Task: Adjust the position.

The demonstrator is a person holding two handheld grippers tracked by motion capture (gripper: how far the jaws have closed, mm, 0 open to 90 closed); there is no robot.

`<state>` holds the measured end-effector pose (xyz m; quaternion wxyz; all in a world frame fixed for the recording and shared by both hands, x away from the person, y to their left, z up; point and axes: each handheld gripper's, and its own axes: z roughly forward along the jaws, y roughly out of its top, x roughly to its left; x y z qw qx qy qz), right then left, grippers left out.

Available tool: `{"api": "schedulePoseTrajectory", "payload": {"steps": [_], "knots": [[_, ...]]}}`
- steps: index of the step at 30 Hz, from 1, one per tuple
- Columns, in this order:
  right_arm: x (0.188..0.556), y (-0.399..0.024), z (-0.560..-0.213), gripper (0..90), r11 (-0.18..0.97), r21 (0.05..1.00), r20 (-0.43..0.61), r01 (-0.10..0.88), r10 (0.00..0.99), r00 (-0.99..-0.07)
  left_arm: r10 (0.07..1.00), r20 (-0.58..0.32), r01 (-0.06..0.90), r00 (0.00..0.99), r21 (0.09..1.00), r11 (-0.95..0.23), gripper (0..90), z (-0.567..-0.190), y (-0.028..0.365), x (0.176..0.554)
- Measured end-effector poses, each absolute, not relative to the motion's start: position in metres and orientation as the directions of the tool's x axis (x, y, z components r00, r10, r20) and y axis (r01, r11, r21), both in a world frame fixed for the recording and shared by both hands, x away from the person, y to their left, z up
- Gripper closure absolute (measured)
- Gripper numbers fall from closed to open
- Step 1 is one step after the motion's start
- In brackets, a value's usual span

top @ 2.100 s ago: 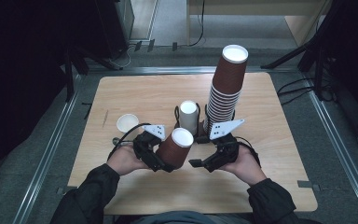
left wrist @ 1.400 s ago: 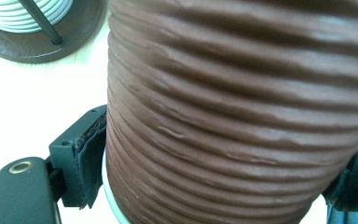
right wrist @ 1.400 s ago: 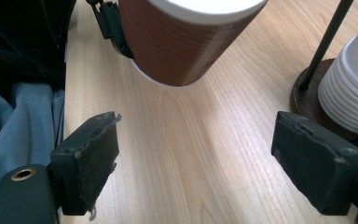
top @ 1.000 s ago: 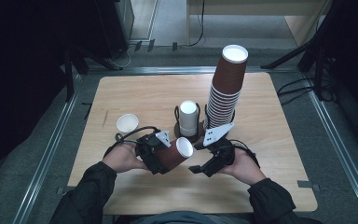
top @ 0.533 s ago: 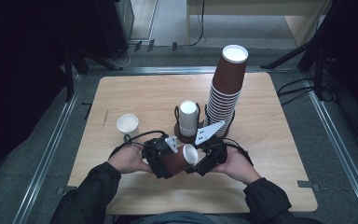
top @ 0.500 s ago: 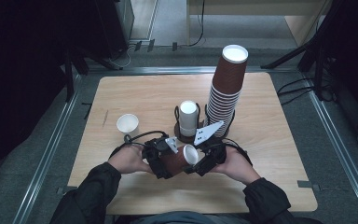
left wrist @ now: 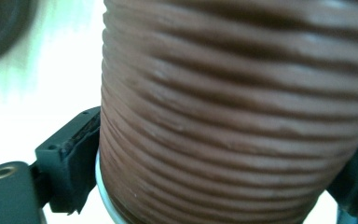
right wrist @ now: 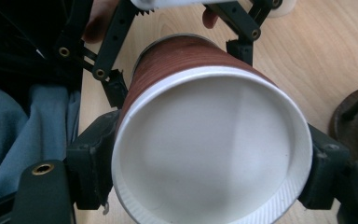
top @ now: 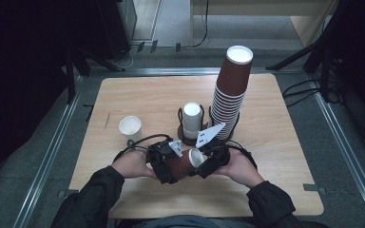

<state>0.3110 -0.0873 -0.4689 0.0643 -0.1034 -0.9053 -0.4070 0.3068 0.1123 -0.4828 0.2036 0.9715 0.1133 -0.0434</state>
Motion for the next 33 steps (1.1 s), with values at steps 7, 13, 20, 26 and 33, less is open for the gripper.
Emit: {"api": "schedulePoseTrajectory", "payload": {"steps": [7,13,20,26,33], "knots": [[0.313,-0.097,-0.467,22.0,0.646,0.723,0.193,0.246,0.153,-0.969,0.212,-0.123,0.245,0.969,0.459,-0.854,0.0,-0.478,0.122,0.309],[0.315,-0.108,-0.466,22.0,0.626,0.734,0.188,0.265,0.189,-0.964,0.232,-0.137,0.269,0.963,0.497,-0.825,0.0,-0.475,0.130,0.309],[0.317,-0.116,-0.465,21.9,0.599,0.755,0.183,0.268,0.201,-0.962,0.252,-0.150,0.292,0.956,0.553,-0.780,0.0,-0.470,0.139,0.311],[0.318,-0.122,-0.462,21.9,0.564,0.779,0.190,0.276,0.208,-0.960,0.265,-0.227,0.349,0.937,0.646,-0.679,0.0,-0.469,0.148,0.313],[0.317,-0.126,-0.457,21.9,0.515,0.811,0.201,0.277,0.198,-0.959,0.274,-0.217,0.347,0.937,0.677,-0.649,0.0,-0.471,0.148,0.313]]}}
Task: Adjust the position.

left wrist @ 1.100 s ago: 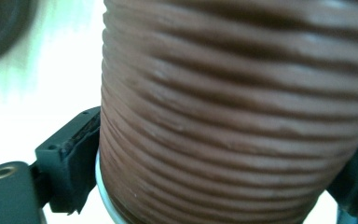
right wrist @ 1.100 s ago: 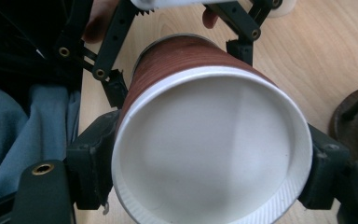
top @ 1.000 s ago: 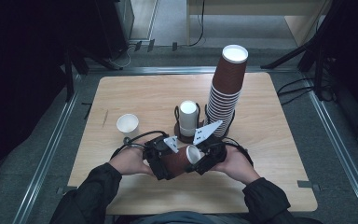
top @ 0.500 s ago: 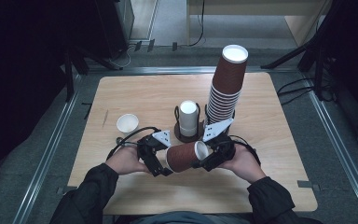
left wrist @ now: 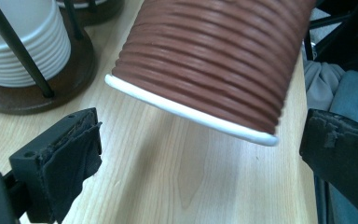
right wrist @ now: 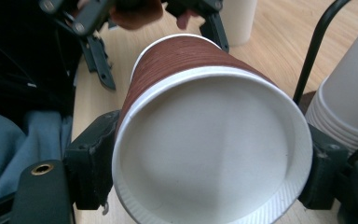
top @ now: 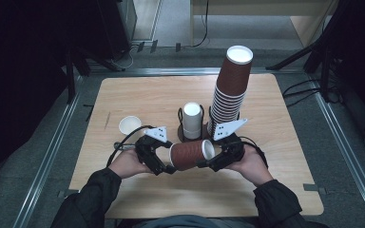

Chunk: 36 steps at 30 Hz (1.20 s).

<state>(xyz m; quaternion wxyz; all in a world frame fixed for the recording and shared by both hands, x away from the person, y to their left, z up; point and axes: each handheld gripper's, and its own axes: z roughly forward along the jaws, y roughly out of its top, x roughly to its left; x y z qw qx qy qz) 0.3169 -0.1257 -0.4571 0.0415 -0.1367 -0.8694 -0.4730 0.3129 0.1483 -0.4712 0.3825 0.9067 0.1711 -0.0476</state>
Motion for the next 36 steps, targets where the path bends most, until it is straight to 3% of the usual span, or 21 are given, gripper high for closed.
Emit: {"api": "schedulePoseTrajectory", "payload": {"steps": [20,22,31,36], "knots": [[0.312,-0.114,-0.455,22.0,0.414,0.862,0.266,0.292,0.121,-0.956,0.225,-0.243,0.331,0.944,0.706,-0.627,0.0,-0.468,0.138,0.308],[0.313,-0.115,-0.455,22.0,0.395,0.868,0.276,0.300,0.118,-0.954,0.225,-0.239,0.328,0.944,0.713,-0.619,4.7,-0.466,0.139,0.308],[0.312,-0.114,-0.456,22.2,0.416,0.856,0.281,0.306,0.120,-0.952,0.219,-0.209,0.302,0.953,0.694,-0.654,8.7,-0.464,0.138,0.307],[0.311,-0.113,-0.456,15.5,0.434,0.847,0.276,0.307,0.134,-0.952,0.215,-0.215,0.304,0.953,0.694,-0.652,8.8,-0.464,0.141,0.308]]}}
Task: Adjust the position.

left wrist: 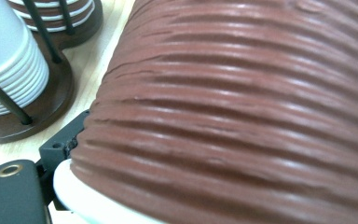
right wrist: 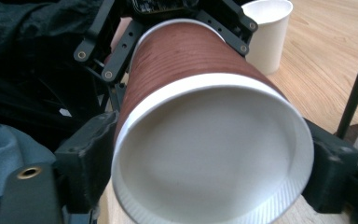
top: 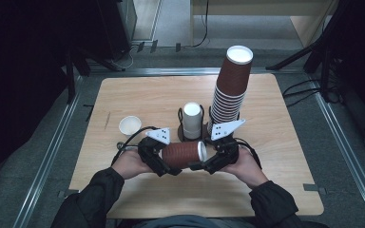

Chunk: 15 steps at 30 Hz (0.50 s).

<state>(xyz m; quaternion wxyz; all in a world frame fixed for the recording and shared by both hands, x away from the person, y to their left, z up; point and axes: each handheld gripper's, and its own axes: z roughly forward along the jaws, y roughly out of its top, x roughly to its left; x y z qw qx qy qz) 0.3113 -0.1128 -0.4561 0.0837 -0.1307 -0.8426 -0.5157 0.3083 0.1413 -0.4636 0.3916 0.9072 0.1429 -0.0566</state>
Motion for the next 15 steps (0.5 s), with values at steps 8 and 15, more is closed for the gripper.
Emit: {"api": "schedulePoseTrajectory", "payload": {"steps": [8,15], "knots": [[0.309,-0.112,-0.462,14.5,0.533,0.799,0.232,0.279,0.155,-0.960,0.242,-0.206,0.317,0.948,0.665,-0.676,8.7,-0.461,0.148,0.309],[0.309,-0.111,-0.466,14.6,0.565,0.781,0.214,0.267,0.159,-0.964,0.255,-0.177,0.309,0.951,0.635,-0.708,8.7,-0.456,0.152,0.310]]}}
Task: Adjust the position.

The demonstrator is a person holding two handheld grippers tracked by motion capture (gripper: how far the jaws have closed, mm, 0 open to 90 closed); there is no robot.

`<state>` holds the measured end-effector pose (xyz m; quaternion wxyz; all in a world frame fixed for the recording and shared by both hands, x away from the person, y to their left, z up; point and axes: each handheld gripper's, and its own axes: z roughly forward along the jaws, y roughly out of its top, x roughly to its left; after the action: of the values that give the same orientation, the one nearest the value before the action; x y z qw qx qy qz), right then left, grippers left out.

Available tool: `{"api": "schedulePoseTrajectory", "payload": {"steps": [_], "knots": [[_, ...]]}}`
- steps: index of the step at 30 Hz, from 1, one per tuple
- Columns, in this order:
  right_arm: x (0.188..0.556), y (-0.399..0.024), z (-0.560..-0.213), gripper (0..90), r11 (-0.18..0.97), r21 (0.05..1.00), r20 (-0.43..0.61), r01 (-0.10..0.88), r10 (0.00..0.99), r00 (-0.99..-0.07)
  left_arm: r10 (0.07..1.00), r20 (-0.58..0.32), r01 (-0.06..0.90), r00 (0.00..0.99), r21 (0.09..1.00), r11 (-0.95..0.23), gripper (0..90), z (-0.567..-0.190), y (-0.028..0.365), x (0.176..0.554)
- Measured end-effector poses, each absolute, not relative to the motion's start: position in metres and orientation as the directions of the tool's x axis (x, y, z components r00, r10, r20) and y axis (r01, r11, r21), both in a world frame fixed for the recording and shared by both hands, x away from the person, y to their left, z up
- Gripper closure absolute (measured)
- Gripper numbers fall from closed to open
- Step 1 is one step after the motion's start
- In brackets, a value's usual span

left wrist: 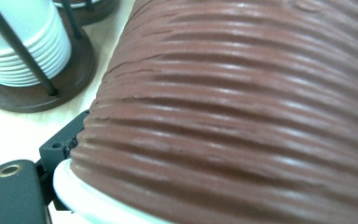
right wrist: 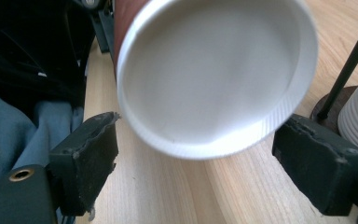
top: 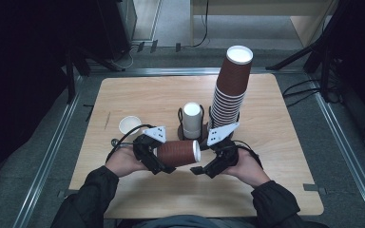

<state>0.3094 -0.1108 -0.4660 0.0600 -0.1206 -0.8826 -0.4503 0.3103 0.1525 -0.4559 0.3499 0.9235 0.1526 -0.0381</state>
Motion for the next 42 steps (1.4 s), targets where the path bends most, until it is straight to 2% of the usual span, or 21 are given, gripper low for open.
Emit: {"api": "schedulePoseTrajectory", "payload": {"steps": [22,42], "knots": [[0.307,-0.102,-0.473,14.6,0.652,0.723,0.158,0.229,0.167,-0.973,0.238,-0.117,0.265,0.964,0.460,-0.847,8.7,-0.464,0.132,0.310],[0.300,-0.078,-0.479,14.4,0.708,0.686,0.122,0.169,0.117,-0.986,0.198,-0.112,0.227,0.974,0.413,-0.882,8.7,-0.472,0.118,0.304]]}}
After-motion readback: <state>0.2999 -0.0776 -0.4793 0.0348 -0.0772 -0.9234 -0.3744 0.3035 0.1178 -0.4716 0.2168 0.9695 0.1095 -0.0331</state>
